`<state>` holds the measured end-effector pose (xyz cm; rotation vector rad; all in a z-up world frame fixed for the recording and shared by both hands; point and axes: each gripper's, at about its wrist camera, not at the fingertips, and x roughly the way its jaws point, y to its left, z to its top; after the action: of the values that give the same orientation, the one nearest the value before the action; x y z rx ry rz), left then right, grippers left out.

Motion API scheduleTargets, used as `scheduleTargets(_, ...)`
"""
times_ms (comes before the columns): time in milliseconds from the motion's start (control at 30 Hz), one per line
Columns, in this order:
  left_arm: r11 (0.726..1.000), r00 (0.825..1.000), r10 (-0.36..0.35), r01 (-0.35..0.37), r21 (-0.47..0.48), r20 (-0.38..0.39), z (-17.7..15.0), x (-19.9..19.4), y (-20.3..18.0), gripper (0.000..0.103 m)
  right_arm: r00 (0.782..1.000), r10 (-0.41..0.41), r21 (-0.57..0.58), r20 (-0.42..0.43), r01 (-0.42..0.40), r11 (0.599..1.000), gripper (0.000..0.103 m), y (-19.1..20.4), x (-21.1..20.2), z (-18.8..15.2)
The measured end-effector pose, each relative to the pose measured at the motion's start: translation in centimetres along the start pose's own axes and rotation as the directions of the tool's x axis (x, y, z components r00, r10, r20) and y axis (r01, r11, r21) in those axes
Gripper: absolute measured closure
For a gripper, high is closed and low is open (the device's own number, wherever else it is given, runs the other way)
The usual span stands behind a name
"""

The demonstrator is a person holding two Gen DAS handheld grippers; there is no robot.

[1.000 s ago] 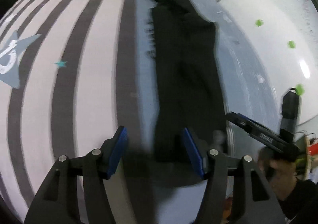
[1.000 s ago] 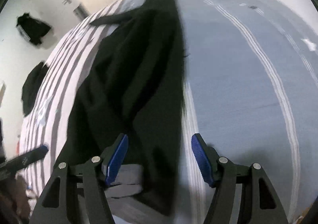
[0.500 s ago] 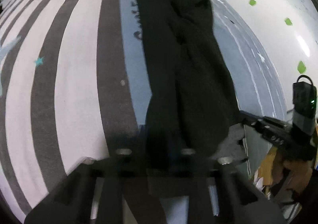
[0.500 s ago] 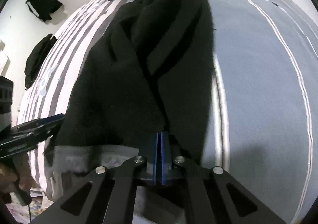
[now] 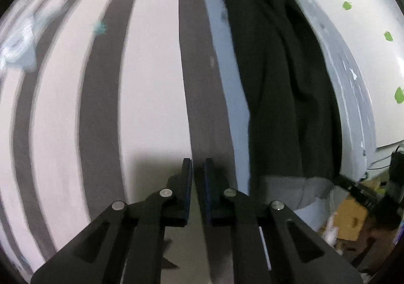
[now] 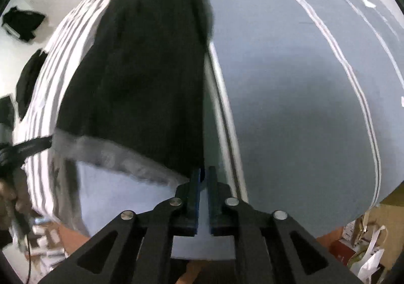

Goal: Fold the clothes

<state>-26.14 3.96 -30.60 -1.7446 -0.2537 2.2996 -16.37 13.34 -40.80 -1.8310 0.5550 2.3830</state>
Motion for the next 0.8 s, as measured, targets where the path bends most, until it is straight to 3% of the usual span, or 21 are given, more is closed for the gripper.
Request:
scheduleTargets(100,1.0,1.0,-0.024,0.024,-0.019,-0.013,1.8,0.3,-0.2,0.071,0.998,-0.015,0.008,0.059,0.014,1.0,0.079,0.2,-0.9,2.0)
scheduleTargets(167,0.999,0.999,-0.042,0.042,-0.029,-0.008,3.4,0.7,-0.7,0.065,0.994,-0.025,0.016,0.107,0.023,1.0,0.068,0.1,-1.5,4.2)
scheduleTargets(300,0.997,0.997,-0.078,0.078,-0.016,0.029,7.0,1.0,-2.4,0.058,0.987,-0.041,0.022,0.156,0.038,0.999,0.066,0.0,-2.0,8.7)
scheduleTargets(433,0.997,0.996,-0.062,0.059,0.057,0.059,11.5,2.0,-5.1,0.057,0.976,-0.034,-0.016,0.213,0.038,0.999,0.052,0.6,-2.0,14.1)
scheduleTargets(533,0.996,0.994,-0.042,0.035,0.08,0.096,15.2,3.2,-6.5,0.057,0.969,-0.032,-0.045,0.246,0.045,0.998,0.05,1.1,-1.3,17.8)
scheduleTargets(800,0.998,0.996,0.061,-0.059,-0.024,0.064,23.5,9.1,-5.9,0.057,0.972,0.048,-0.092,0.231,-0.027,0.995,0.049,1.4,2.8,29.4)
